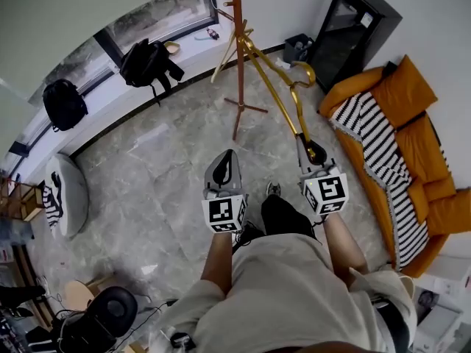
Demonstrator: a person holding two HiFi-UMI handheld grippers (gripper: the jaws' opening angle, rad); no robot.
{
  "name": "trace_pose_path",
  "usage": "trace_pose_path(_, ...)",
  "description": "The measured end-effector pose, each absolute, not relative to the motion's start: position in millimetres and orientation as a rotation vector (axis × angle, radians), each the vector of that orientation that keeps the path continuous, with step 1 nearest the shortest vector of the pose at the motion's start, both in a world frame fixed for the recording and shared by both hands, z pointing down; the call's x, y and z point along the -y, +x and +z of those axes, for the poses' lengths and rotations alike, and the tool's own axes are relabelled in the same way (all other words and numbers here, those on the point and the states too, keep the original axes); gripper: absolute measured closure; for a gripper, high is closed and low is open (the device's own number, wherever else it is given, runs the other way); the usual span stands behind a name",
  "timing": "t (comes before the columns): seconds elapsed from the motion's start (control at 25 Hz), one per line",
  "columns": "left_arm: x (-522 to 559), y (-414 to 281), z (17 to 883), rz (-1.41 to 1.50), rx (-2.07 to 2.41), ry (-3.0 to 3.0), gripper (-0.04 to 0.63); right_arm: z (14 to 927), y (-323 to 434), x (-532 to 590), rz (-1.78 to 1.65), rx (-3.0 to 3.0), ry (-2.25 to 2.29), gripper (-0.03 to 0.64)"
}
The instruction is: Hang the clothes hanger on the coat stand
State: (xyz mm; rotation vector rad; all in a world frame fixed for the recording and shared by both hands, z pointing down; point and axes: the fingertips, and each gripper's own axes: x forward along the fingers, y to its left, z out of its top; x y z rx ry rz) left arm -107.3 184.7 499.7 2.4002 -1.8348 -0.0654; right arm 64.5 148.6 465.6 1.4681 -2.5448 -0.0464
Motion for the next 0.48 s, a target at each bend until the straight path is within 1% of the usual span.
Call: trace_pose_path(0.48,-97,-97,497,-0.003,1.865,2.405,0.584,474,63,-64,-0.007,2.623,1.339,0.606)
